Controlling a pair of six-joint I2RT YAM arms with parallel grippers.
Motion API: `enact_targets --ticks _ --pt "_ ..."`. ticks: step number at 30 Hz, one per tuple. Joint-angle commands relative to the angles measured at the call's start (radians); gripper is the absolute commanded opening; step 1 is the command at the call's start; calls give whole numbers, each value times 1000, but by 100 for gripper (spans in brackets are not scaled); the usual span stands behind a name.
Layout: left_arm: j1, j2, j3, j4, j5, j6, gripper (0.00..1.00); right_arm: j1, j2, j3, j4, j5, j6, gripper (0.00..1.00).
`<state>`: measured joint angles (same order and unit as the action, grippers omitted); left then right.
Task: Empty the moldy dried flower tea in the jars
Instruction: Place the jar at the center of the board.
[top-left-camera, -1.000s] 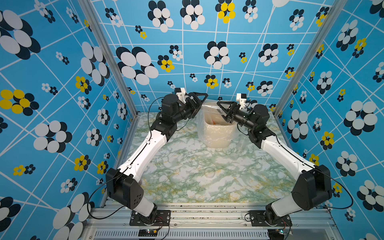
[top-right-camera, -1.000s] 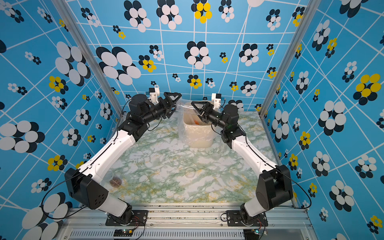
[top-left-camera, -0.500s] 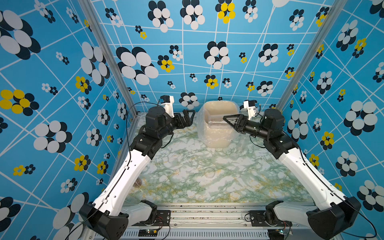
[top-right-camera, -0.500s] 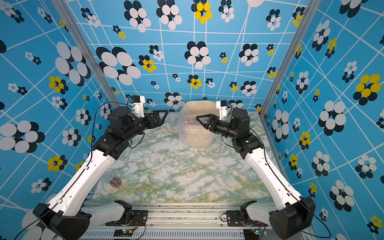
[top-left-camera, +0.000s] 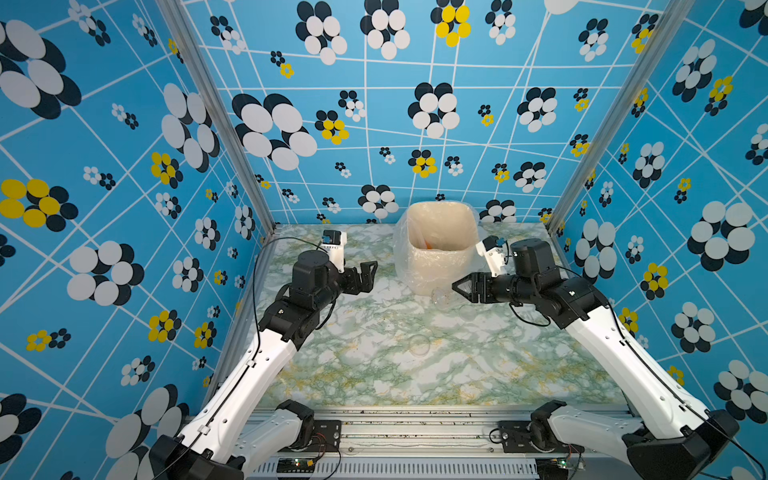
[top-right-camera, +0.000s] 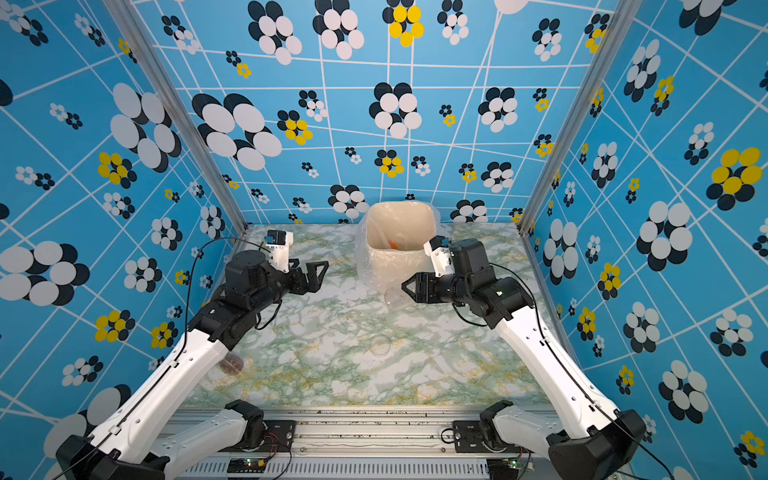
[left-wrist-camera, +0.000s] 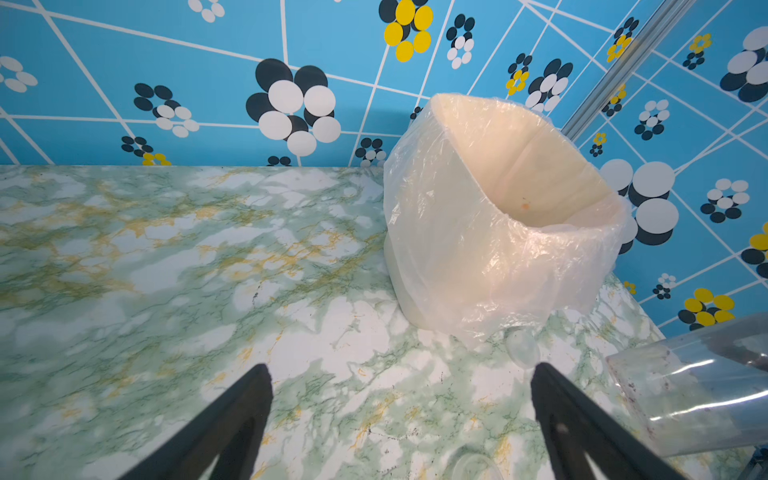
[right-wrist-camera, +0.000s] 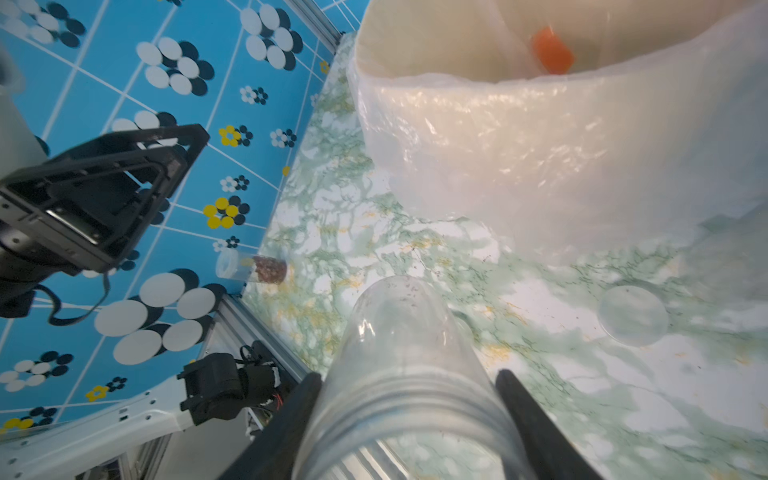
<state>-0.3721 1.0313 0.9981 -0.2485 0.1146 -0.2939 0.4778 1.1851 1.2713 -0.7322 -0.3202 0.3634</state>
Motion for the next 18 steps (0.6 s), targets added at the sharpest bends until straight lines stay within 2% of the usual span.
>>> enact_targets --ticks 1,11,18 --pt "13 -29 -33 25 -12 20 99 44 30 19 -81 145 -74 50" --pt "24 -9 -37 6 -40 0 100 131 117 -84 -27 330 -51 50" --pt "26 10 -42 16 -28 -19 99 171 202 -142 34 387 -21 50"
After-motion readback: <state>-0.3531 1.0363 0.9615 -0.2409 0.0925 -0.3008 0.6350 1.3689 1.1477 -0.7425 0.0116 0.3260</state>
